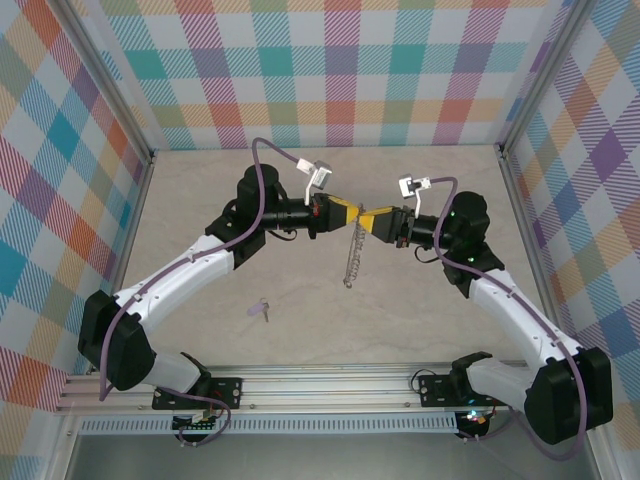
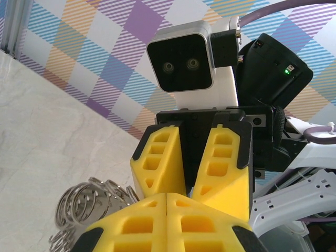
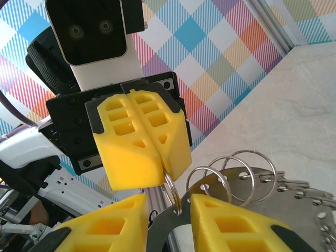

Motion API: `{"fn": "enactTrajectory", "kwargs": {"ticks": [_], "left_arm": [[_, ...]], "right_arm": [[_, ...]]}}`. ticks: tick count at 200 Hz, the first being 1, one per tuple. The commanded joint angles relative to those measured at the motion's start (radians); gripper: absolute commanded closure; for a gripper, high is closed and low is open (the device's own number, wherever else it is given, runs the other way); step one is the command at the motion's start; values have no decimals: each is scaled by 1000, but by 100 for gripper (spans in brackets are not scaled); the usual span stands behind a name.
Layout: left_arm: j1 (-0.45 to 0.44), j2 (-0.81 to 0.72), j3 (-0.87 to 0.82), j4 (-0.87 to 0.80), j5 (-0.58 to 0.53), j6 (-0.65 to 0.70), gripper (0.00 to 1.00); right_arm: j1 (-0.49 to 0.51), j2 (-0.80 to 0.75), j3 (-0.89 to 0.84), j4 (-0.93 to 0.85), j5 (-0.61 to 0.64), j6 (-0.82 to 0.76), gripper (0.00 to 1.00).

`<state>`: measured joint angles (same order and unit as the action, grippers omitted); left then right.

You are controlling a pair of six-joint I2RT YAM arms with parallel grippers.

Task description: Put the keys on the keyring

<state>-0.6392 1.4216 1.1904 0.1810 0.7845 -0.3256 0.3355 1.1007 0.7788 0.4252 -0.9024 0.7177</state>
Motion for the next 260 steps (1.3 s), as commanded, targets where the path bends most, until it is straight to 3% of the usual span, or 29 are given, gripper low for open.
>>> {"fn": "enactTrajectory", "kwargs": {"ticks": [1, 61, 73, 88, 117, 144, 160, 174, 211, 260], "left_arm": [[-10, 1, 37, 17, 16, -11, 100], [-11, 5, 38, 16, 34, -14, 100], [-11, 4, 38, 15, 38, -15, 100], [-11, 5, 39, 10, 40, -12, 100], [-11, -5, 50, -24, -35, -15, 100], [-4, -48, 45, -44, -218, -49, 61], [11, -83, 28, -33, -315, -89, 47], [23, -104, 17, -22, -350, -129, 41], [29, -117, -19, 72, -329, -229, 42], [19, -104, -87, 282, -276, -347, 58]], "right_arm": [[9, 6, 36, 32, -17, -24, 74], [14, 31, 59, 38, -13, -24, 80], [15, 38, 64, 40, -13, -23, 86], [16, 44, 69, 37, -15, -26, 100], [16, 35, 65, 15, 23, -61, 100], [7, 24, 63, 10, 60, -85, 100], [2, 24, 59, 39, 65, -78, 100], [0, 25, 55, 80, 69, -66, 100], [-2, 27, 31, 247, 91, -23, 100], [-2, 62, 6, 508, 174, 86, 100]]}}
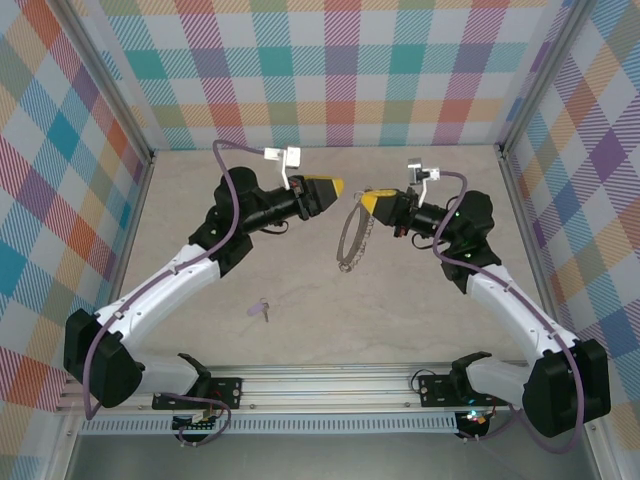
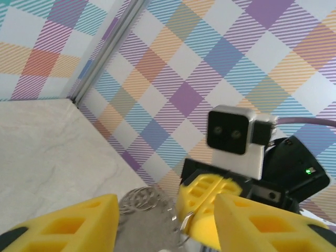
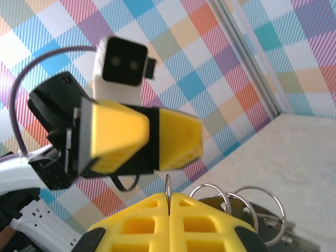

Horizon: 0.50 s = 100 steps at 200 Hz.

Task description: Put the keys on the keyring

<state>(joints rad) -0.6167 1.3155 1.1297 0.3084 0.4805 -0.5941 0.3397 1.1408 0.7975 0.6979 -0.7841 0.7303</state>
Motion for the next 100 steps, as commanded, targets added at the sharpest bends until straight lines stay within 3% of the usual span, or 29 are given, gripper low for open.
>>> {"fn": "enactTrajectory", "kwargs": {"ticks": [1, 43, 100], "left_arm": [[-3, 2, -27, 158, 30, -79, 58], [-32, 24, -21, 238, 40, -93, 63], [-50, 78, 1, 315, 26, -107, 63]], "right_arm": [[-7, 23, -13, 242, 57, 76, 100], [-3, 84, -11, 434, 125, 188, 100], [11, 135, 18, 479, 157, 237, 100]]}}
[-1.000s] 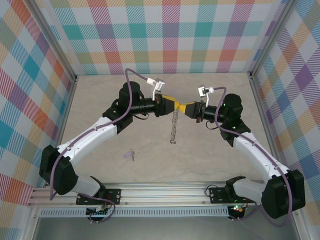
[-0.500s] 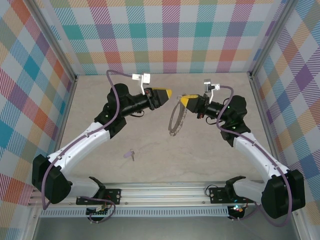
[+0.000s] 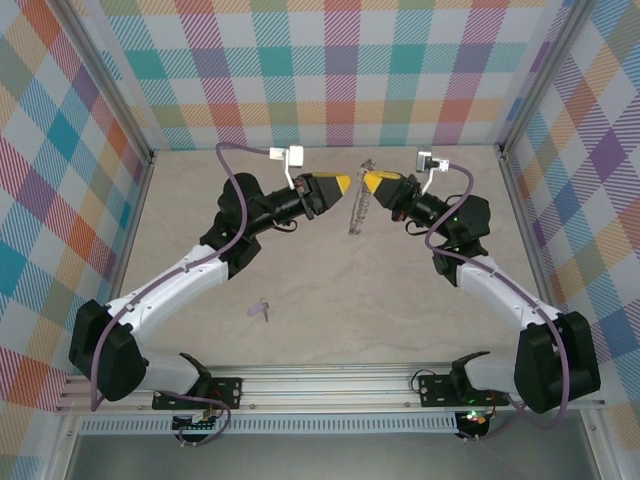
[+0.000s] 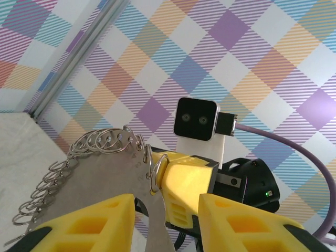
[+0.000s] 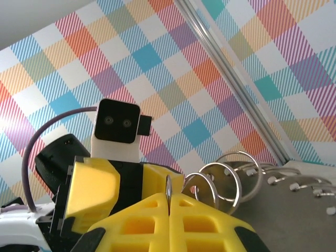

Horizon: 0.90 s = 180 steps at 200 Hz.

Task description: Put the keys on the keyring

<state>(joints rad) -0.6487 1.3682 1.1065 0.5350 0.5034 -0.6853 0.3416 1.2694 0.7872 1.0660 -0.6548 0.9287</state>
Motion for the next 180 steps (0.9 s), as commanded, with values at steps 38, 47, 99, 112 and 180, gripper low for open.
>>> {"fn": "enactTrajectory", "kwargs": {"ticks": [38, 47, 99, 112, 180], "left_arm": [[-20, 71, 57, 117, 10, -31, 64], [-21, 80, 63, 122, 10, -33, 64], [-23, 103, 78, 146, 5, -41, 65], [-23, 106, 79, 146, 4, -40, 66], [-28, 129, 94, 153, 11, -45, 77]], "right_arm": [[19, 22, 31, 122, 25, 45, 100], [20, 24, 30, 121, 24, 45, 100], [22, 38, 29, 123, 17, 51, 100], [22, 38, 28, 124, 14, 52, 100], [22, 36, 24, 121, 5, 53, 100]]}}
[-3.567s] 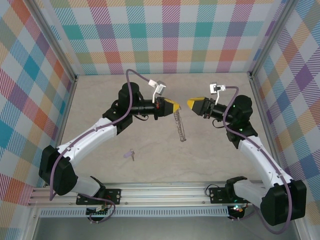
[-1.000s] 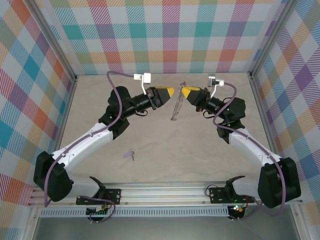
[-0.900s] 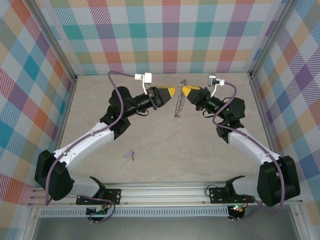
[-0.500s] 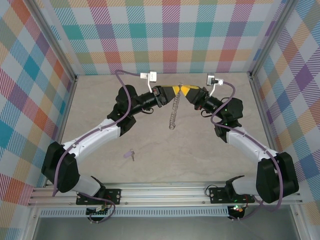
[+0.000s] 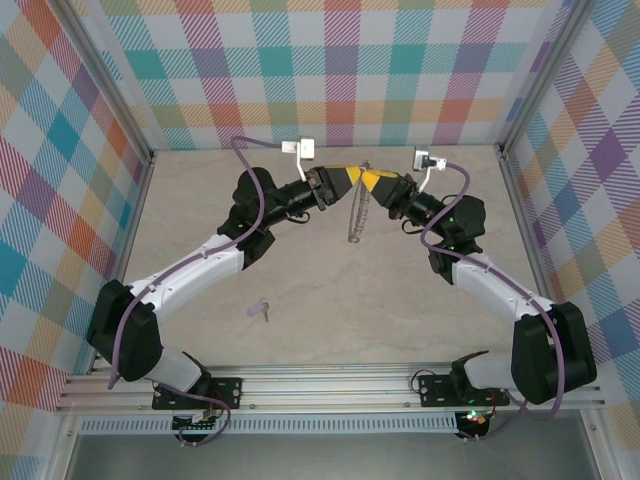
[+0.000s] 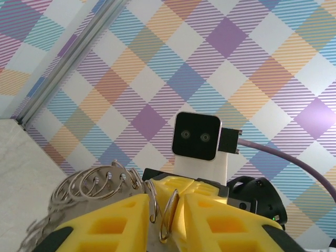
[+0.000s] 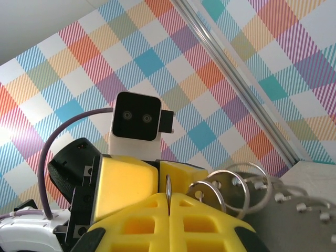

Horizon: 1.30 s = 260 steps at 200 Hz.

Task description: Put the keys on the keyring

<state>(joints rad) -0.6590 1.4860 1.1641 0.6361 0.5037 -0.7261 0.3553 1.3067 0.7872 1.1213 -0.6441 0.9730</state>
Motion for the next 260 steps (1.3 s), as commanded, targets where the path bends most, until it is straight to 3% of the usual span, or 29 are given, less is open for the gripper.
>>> {"fn": "enactTrajectory", "kwargs": {"ticks": [1, 47, 66, 85, 101, 114, 127, 192, 230, 260], "left_arm": [[-17, 12, 37, 51, 10, -4, 77], [-19, 21, 40, 62, 12, -4, 86], [-18, 23, 46, 60, 15, -3, 100], [-19, 24, 54, 40, 21, 10, 100], [-19, 15, 68, -23, 22, 52, 100], [-19, 6, 80, -87, 28, 95, 100], [-19, -3, 97, -159, 40, 145, 100], [-10, -2, 297, -677, 178, 510, 100], [-10, 41, 486, -1040, 265, 755, 100], [-10, 66, 566, -1181, 297, 876, 100]], "right_arm": [[8, -2, 24, 66, -6, 9, 100], [8, -3, 24, 58, -13, 7, 100], [7, -4, 21, 49, -18, 4, 100], [7, -20, 19, -5, -18, -18, 100], [-4, -54, 14, -107, -12, -58, 69], [-22, -92, 8, -199, -12, -90, 55], [-47, -136, -1, -292, -13, -121, 50], [-111, -314, 81, -895, -40, -369, 49], [-116, -314, 119, -995, -110, -422, 51], [-116, -317, 121, -996, -157, -419, 54]]}}
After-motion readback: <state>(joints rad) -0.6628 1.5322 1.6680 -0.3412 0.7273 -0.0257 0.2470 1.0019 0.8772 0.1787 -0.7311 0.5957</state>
